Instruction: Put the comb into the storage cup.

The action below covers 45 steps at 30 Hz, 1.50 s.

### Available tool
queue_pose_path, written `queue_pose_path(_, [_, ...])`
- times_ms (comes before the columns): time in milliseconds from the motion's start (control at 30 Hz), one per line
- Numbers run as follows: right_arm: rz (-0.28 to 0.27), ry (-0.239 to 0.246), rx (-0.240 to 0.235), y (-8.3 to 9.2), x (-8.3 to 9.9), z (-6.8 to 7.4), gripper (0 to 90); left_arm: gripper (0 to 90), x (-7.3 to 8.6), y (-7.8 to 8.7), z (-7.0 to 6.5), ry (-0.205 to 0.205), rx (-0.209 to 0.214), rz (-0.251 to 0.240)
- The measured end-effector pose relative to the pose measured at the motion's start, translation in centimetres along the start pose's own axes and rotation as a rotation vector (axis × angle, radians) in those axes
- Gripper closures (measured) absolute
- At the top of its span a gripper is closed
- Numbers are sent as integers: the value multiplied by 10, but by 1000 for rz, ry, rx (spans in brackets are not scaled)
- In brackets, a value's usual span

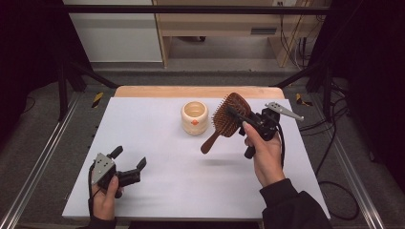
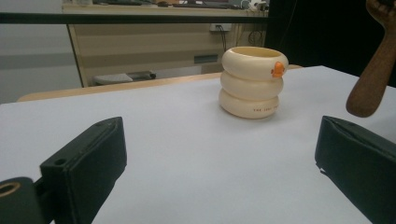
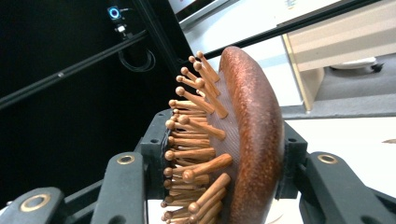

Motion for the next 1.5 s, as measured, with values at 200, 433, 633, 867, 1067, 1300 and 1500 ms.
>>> queue_pose_path(200, [-4, -2, 9, -4, -8, -2, 511, 20, 2, 1, 7, 22, -39, -5])
queue_pose_path(433, [-2, -12, 16, -9, -15, -6, 511, 18, 2, 2, 9, 18, -48, -12])
queue_pose_path(633, [-7, -25, 15, -13, -22, -6, 511, 20, 3, 7, 21, 30, -89, -10])
queue_pose_path(867, [-3, 2, 21, -19, -26, 0, 511, 24, 4, 8, 28, 77, -79, -20])
queue_pose_path(1067, [-11, -6, 12, -26, -32, 4, 511, 25, 5, 8, 30, 84, -72, -14])
queue_pose_path(1300, [-5, -13, 4, -32, -29, 8, 511, 25, 7, 6, 28, 79, -73, -2])
queue_pose_path(1500, [6, -13, -5, -36, -28, 12, 511, 27, 8, 5, 26, 73, -67, 5])
Point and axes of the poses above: each handheld gripper's, and its own axes: y roughly backward along the jaws, x roughly out of its underside, z roughly to its left, the point moved 9 cm from there along -y, roughly forward along the jaws, and after that the axes turned 3 degrees about -y, right-handed, at the moved point
